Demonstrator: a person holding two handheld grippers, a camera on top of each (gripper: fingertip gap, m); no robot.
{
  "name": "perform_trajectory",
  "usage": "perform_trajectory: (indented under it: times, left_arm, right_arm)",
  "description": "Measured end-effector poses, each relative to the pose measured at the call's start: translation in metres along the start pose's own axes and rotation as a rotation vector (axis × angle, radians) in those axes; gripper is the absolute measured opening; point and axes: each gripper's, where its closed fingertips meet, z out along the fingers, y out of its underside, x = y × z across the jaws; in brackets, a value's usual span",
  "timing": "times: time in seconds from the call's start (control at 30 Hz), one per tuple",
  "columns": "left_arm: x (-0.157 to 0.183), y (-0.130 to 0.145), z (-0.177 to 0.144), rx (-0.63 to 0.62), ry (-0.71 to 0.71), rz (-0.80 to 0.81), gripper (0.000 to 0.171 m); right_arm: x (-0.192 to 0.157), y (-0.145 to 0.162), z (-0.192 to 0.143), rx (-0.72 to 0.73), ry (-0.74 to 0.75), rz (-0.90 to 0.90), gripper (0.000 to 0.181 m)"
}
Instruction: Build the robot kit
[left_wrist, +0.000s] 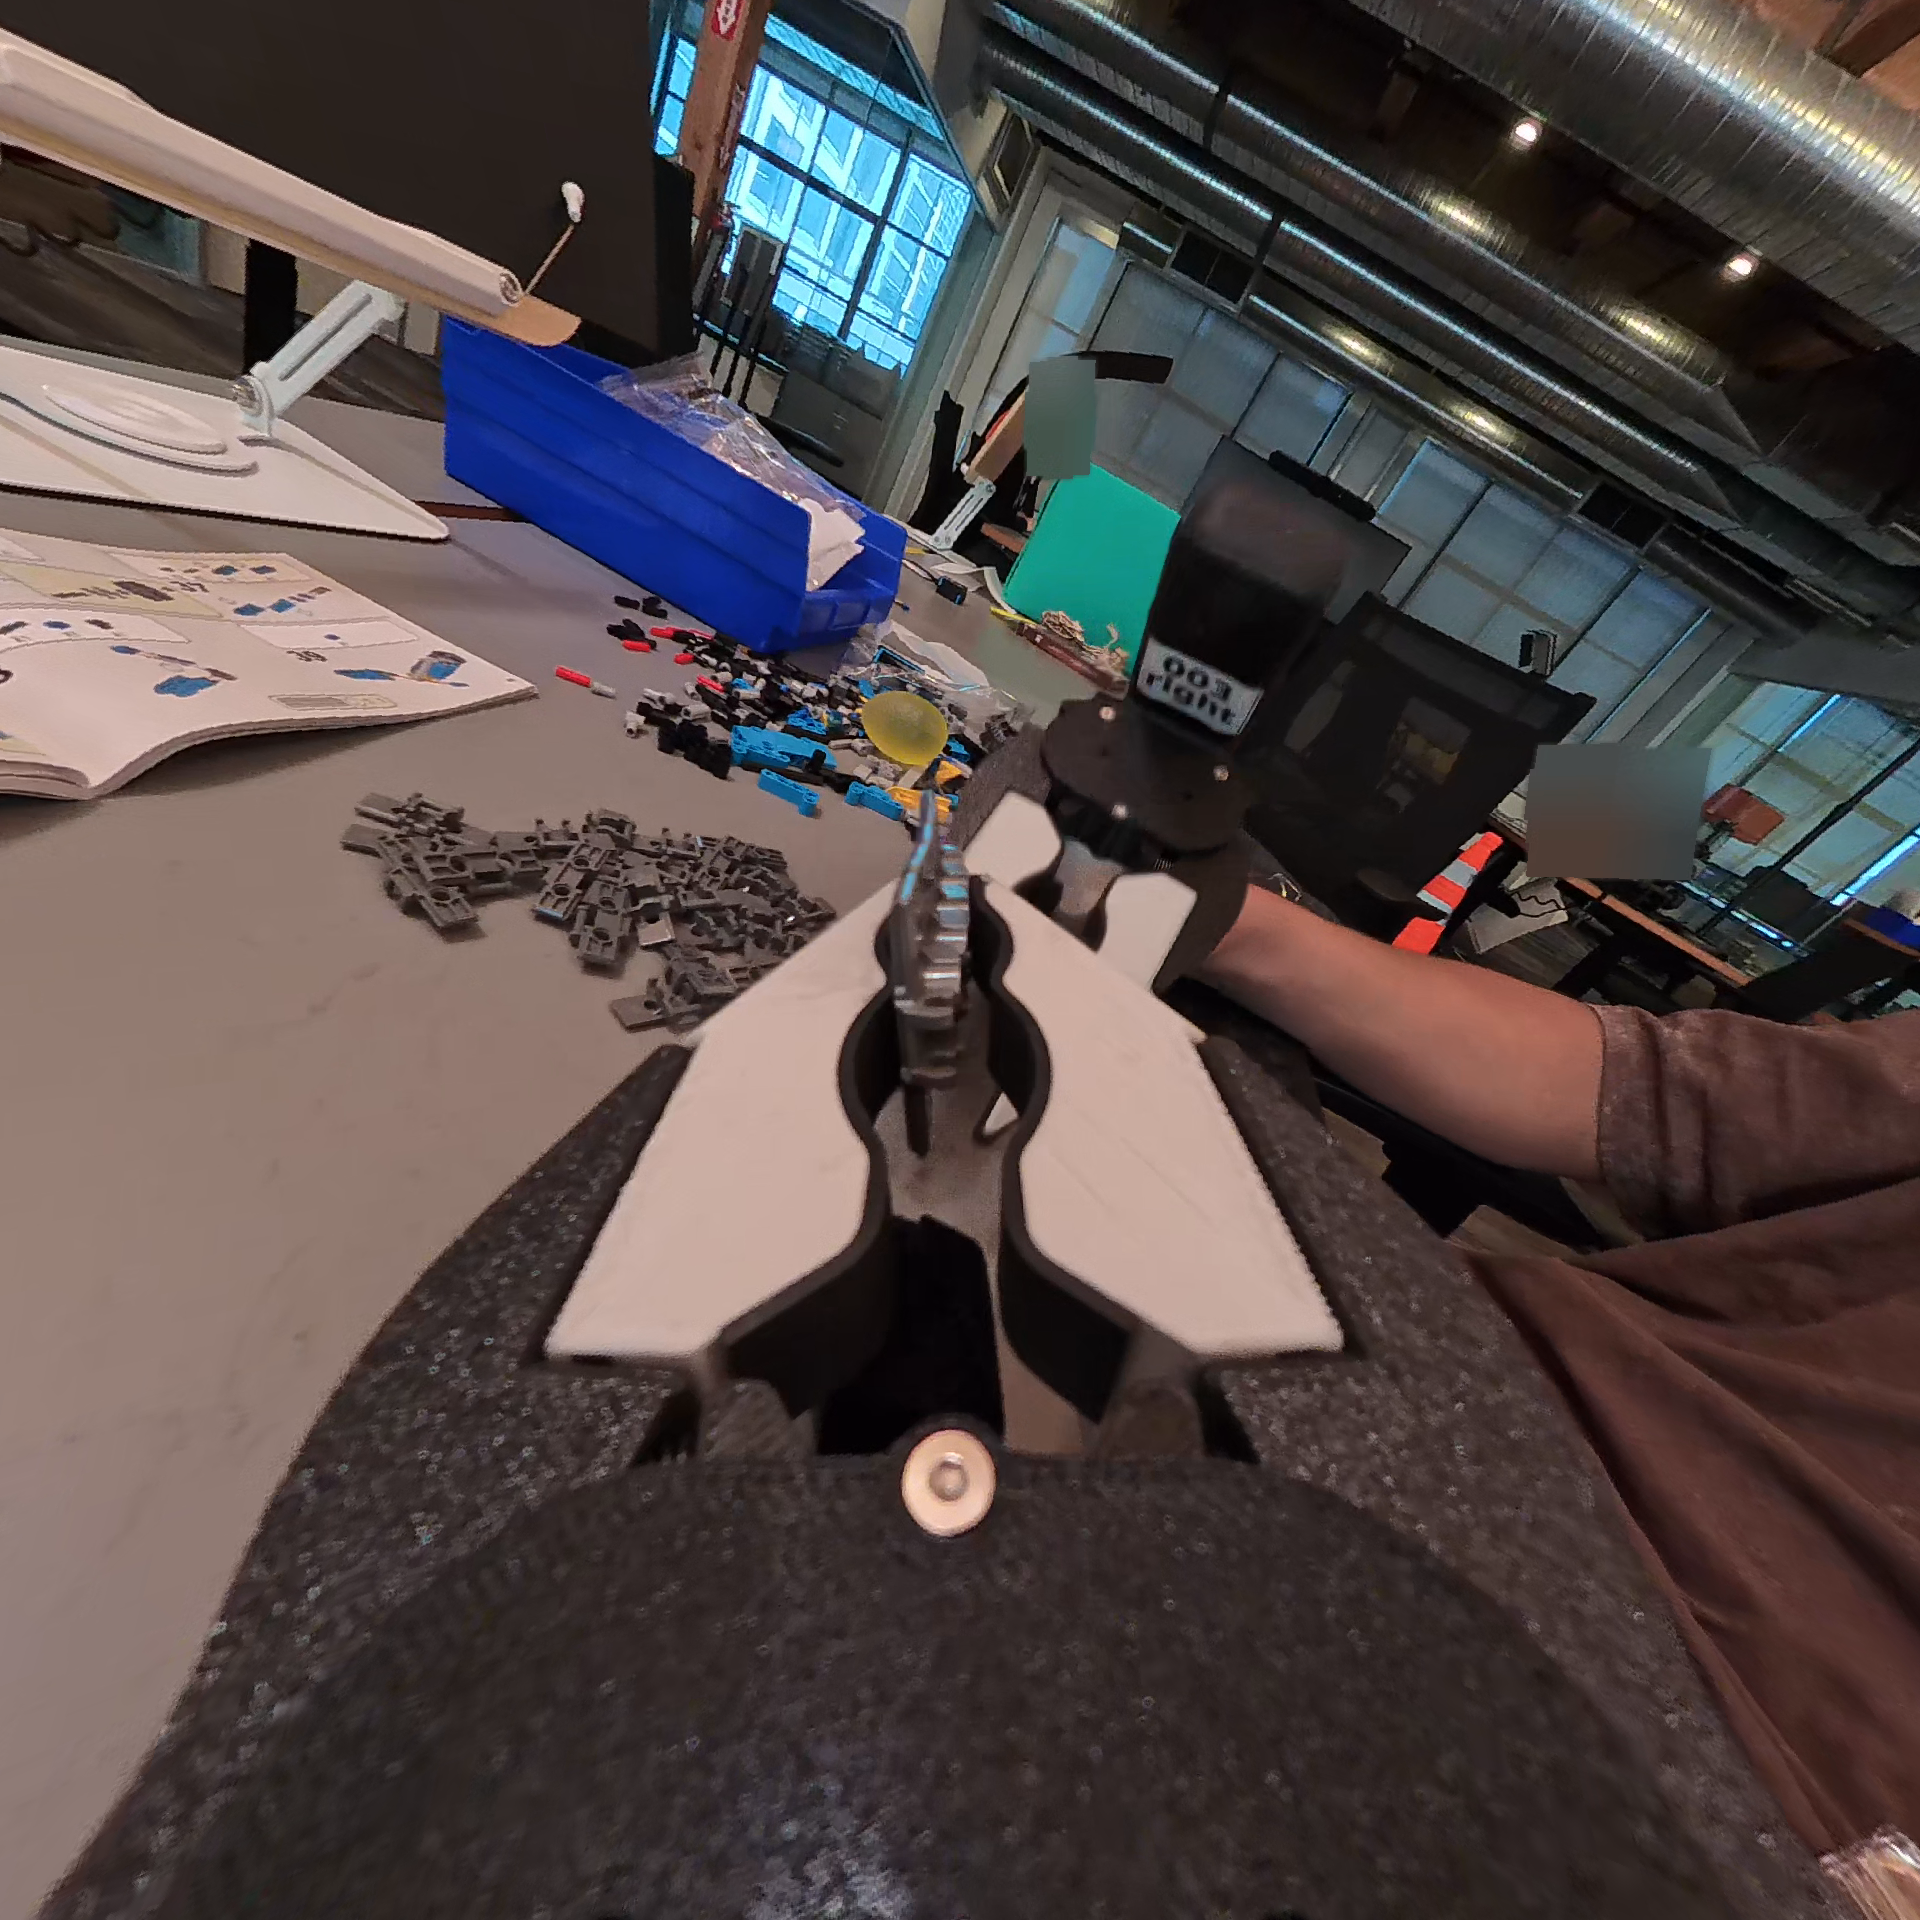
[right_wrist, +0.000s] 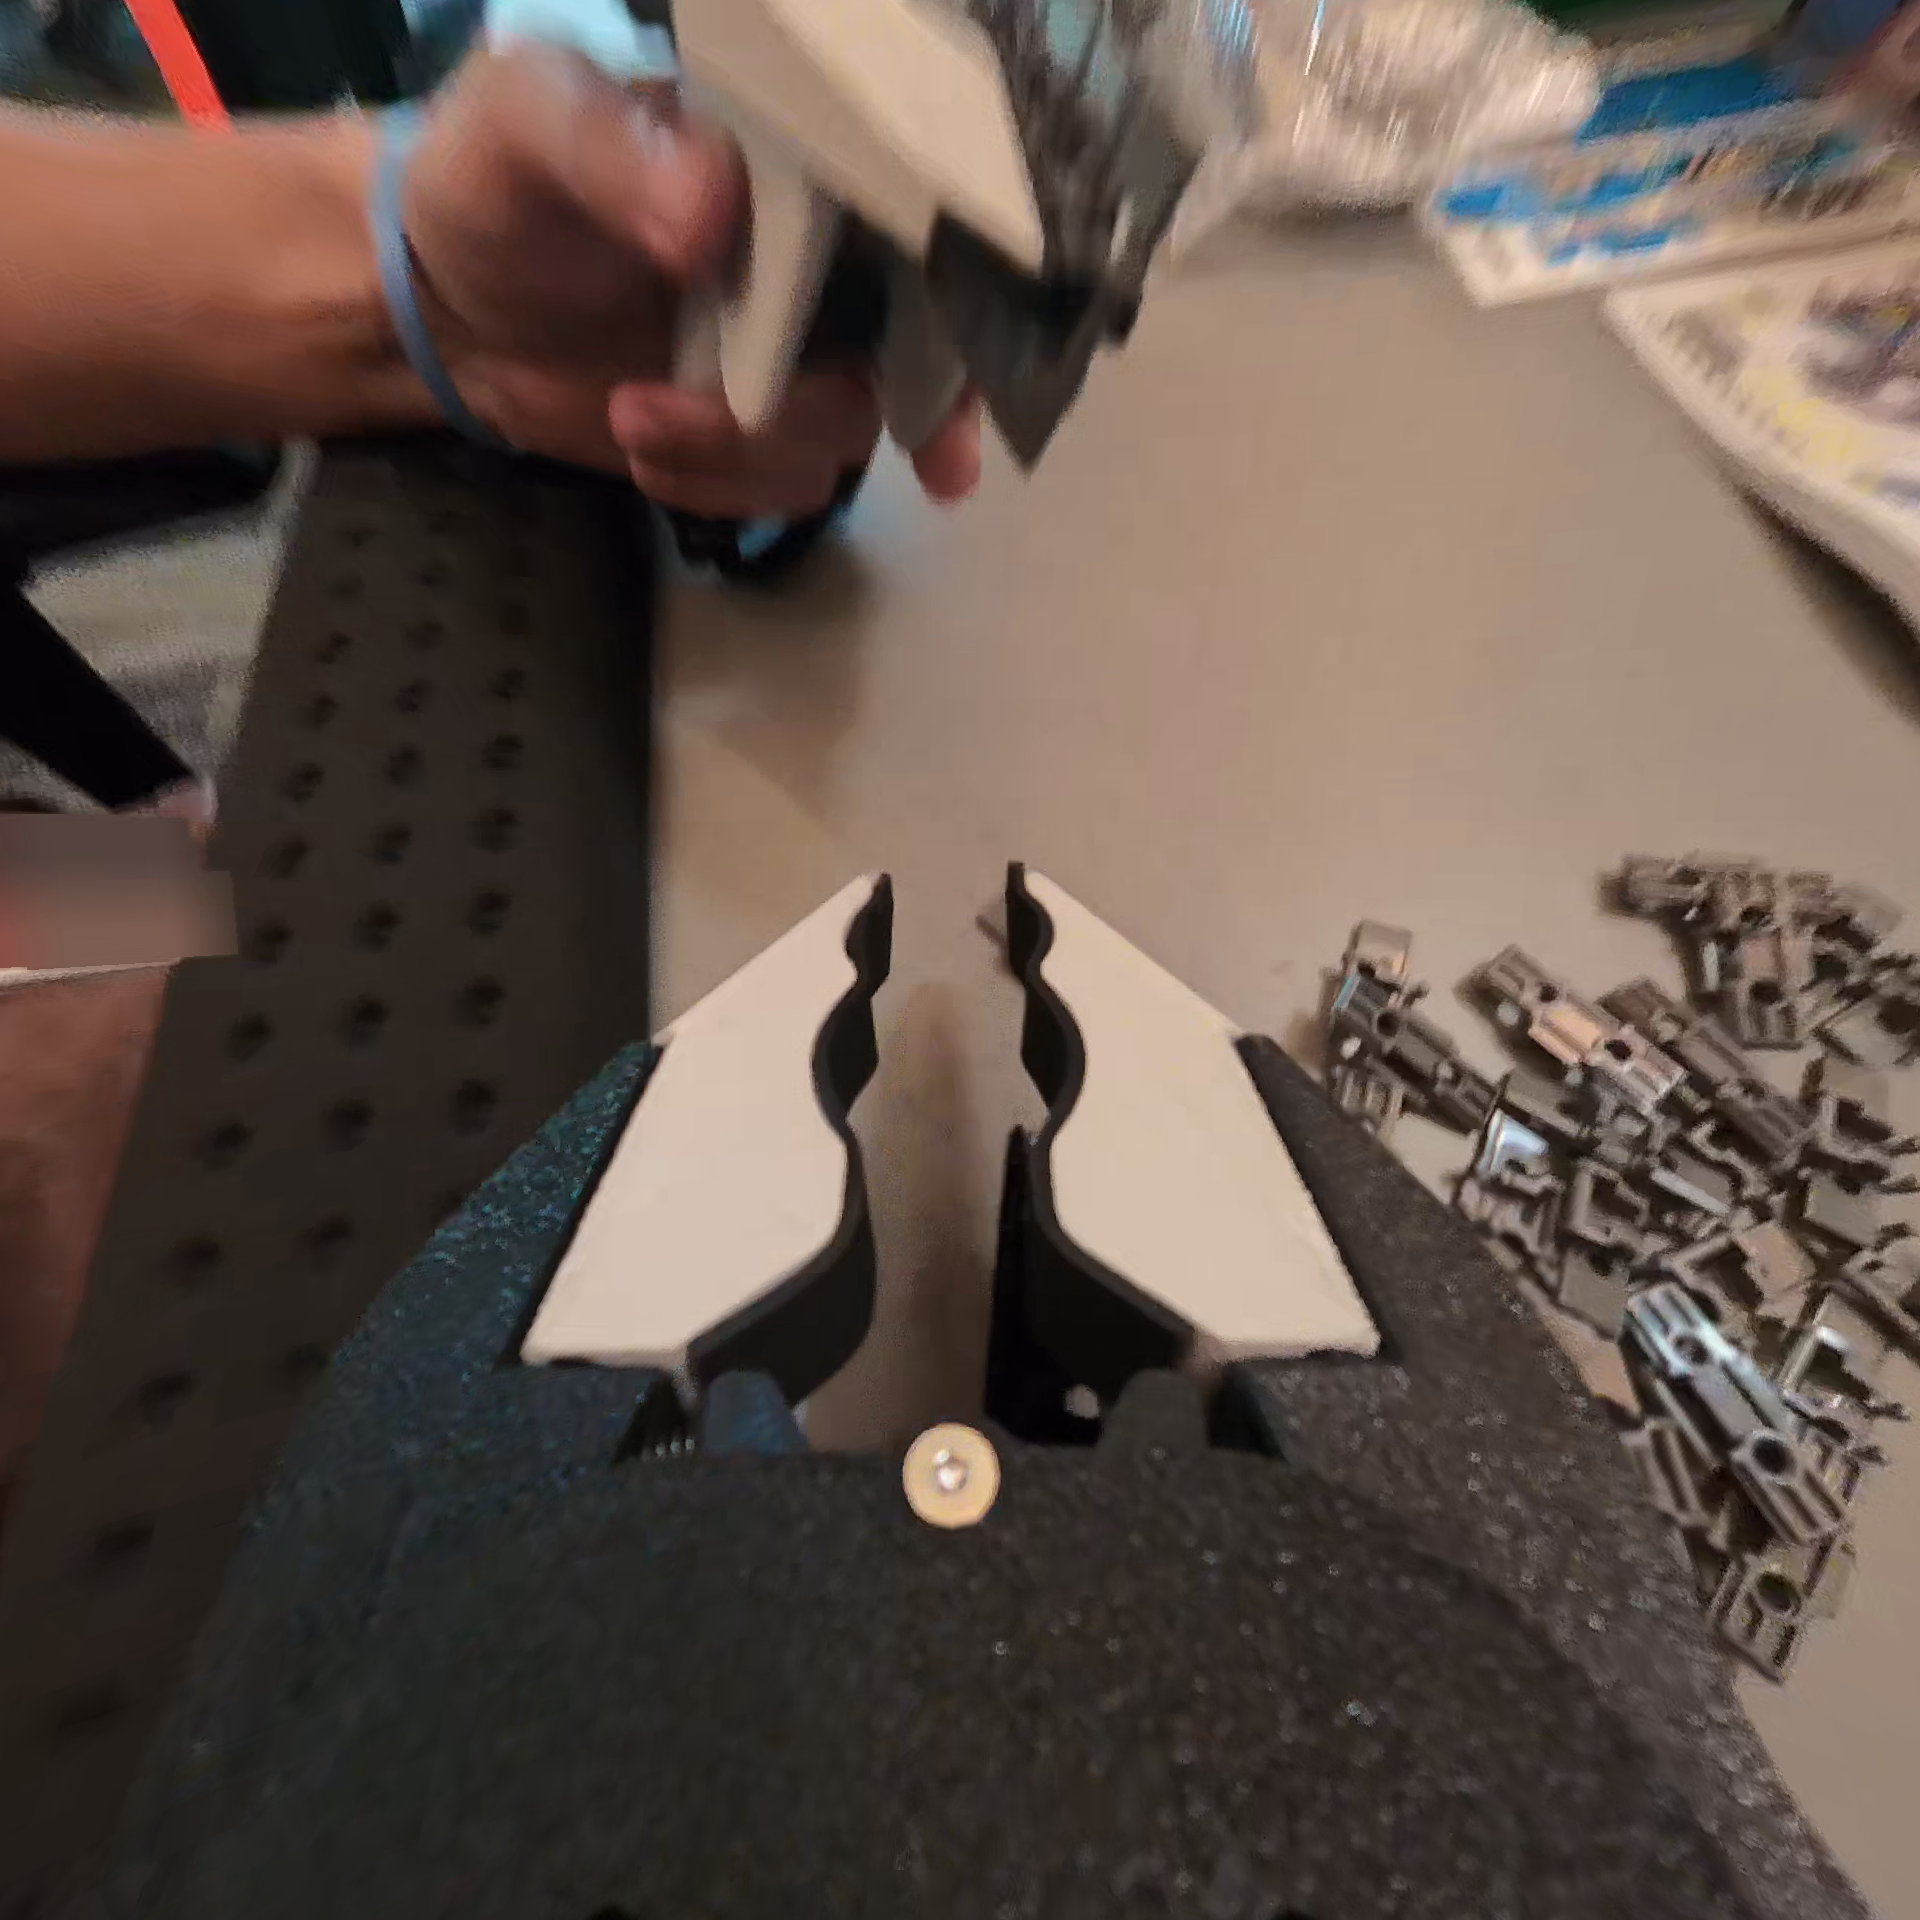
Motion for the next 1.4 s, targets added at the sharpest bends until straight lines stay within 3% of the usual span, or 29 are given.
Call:
perform_trajectory:
  times: [0.13,0.3,0.4,0.5,0.8,1.1,1.4]
  left_arm:
    - [0.008,0.003,0.003,-0.016,0.046,0.003,0.008]
    - [0.022,0.008,0.007,-0.041,0.113,0.013,0.007]
    - [0.026,0.012,0.009,-0.060,0.135,0.018,0.007]
    - [0.030,0.013,0.011,-0.068,0.154,0.015,0.008]
    - [0.037,0.014,0.011,-0.067,0.186,0.034,0.008]
    - [0.032,0.014,0.012,-0.069,0.159,0.029,0.008]
    - [0.023,-0.002,0.002,0.023,0.147,-0.028,0.008]
  right_arm:
    - [-0.013,-0.050,-0.015,0.275,-0.066,0.090,0.029]
    - [-0.009,-0.071,-0.028,0.404,-0.060,0.127,0.023]
    - [-0.006,-0.069,-0.031,0.416,-0.079,0.172,0.019]
    - [-0.008,-0.070,-0.033,0.426,-0.103,0.180,0.005]
    - [-0.015,-0.071,-0.038,0.441,-0.253,0.287,0.002]
    - [-0.009,-0.069,-0.040,0.441,-0.246,0.319,0.000]
    - [0.013,-0.074,-0.064,0.560,-0.254,0.433,0.000]
